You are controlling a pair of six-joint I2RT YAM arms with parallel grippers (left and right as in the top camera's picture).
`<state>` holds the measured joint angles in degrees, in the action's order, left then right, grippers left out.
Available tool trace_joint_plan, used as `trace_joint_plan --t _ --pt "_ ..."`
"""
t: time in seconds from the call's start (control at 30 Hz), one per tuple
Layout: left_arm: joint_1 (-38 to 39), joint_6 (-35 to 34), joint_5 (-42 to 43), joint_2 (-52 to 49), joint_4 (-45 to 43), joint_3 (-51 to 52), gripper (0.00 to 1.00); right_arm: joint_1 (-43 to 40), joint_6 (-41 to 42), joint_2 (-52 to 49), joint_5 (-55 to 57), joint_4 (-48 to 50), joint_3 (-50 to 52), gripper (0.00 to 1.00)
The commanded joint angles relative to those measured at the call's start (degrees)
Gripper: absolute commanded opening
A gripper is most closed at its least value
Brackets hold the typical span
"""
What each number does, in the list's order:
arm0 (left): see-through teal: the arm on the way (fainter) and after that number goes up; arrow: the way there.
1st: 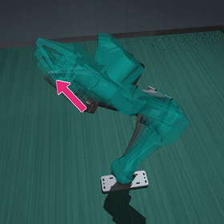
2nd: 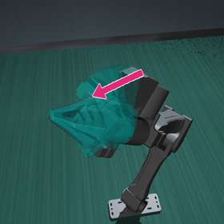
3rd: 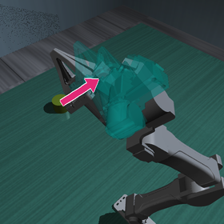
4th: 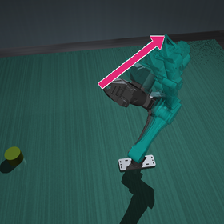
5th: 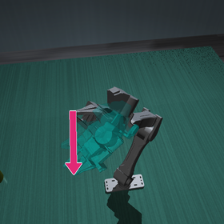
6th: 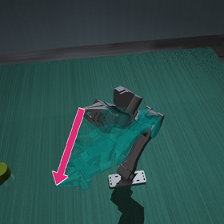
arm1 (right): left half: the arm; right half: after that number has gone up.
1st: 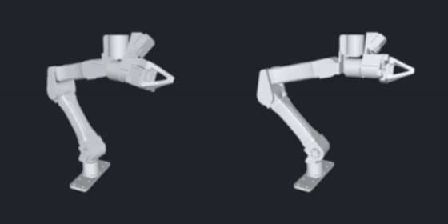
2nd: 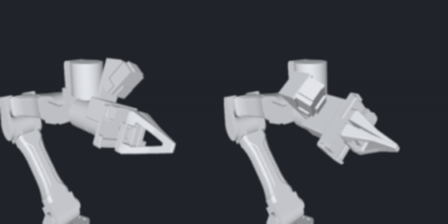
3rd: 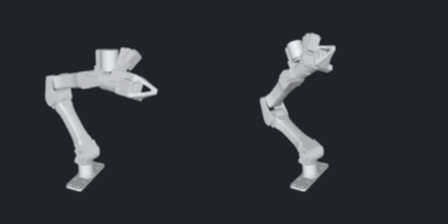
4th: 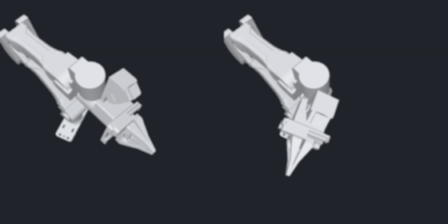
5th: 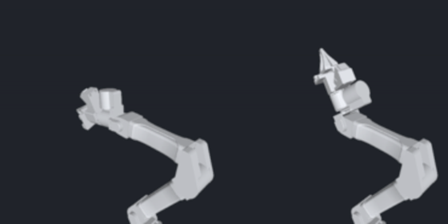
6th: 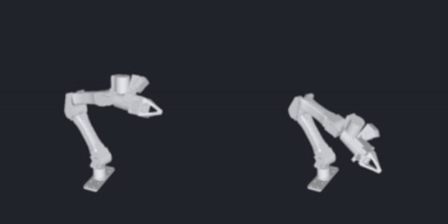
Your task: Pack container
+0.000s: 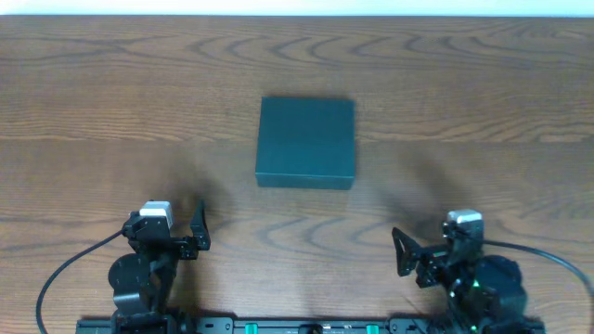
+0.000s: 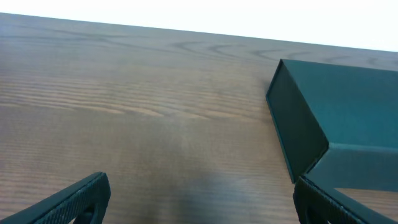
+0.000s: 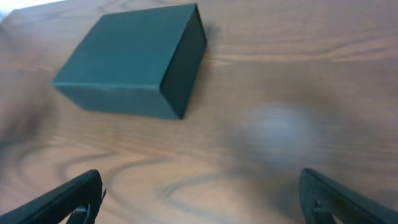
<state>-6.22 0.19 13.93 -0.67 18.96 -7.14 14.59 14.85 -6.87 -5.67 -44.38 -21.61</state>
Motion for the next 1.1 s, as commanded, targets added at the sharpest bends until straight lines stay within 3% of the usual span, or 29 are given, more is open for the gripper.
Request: trace_joint_plan --t 0.0,0.27,1.07 --pt "-0.2 -0.2 -0.4 0.5 0.1 1.3 0.95 0.5 -1.6 4.5 1.1 1.8 5.2 0.99" --pt "-0.2 -0.2 -0.4 0.5 0.1 1.3 0.95 1.2 -1.6 6.6 -0.7 1.7 12.3 0.99" --pt "-0.2 -0.2 -0.4 0.5 0.1 1.3 0.95 1.2 -1.6 6.6 -0.6 2.2 12.3 0.99"
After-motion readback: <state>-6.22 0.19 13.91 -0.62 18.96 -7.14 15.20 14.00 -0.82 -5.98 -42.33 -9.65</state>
